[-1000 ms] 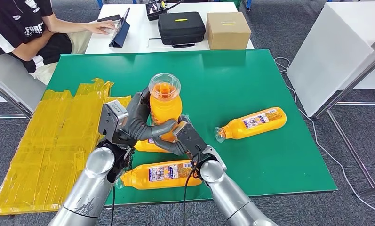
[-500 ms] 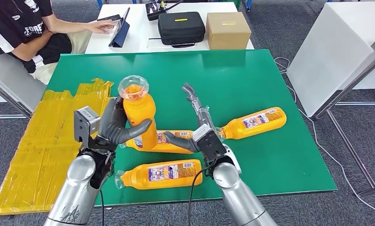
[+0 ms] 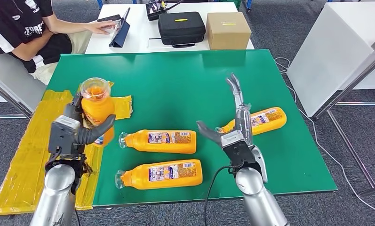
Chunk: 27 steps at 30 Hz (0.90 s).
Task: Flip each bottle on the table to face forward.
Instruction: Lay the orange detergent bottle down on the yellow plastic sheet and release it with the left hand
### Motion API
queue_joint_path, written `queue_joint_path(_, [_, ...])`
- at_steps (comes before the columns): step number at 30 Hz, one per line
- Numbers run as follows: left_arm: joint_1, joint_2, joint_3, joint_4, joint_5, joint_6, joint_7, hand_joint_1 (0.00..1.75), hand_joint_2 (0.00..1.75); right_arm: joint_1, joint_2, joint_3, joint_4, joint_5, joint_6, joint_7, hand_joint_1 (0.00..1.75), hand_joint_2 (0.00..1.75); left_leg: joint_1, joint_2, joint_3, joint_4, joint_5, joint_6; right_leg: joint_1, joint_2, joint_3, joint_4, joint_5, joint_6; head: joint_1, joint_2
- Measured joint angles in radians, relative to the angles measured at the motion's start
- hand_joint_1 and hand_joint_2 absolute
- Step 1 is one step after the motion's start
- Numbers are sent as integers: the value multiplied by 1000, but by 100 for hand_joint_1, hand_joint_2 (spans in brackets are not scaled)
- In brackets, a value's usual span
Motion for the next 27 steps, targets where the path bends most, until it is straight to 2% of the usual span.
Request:
queue_joint_path(2, [1, 14, 22, -9, -128, 59, 23, 175, 175, 21, -6, -16, -25, 23, -29, 1, 0, 175, 0, 0, 0, 0, 0, 0, 0, 0, 0, 0, 0, 0, 0, 0])
queue_joint_path(4, [1, 24, 38, -14, -173, 75, 32, 175, 175, 35, -11, -26, -43, 30, -38, 2, 0, 175, 0, 0, 0, 0, 0, 0, 0, 0, 0, 0, 0, 0, 0, 0])
queue_joint_path(24, [2, 37, 61, -22, -187, 79, 36, 175, 175, 53, -20, -43, -75, 36, -39, 2, 0, 175, 0, 0, 0, 0, 0, 0, 0, 0, 0, 0, 0, 0, 0, 0])
queue_joint_path(27, [2, 40, 61, -22, -251, 104, 56, 175, 175, 54, -20, -44, -78, 44, -45, 4, 0, 175, 0, 0, 0, 0, 0, 0, 0, 0, 0, 0, 0, 0, 0, 0])
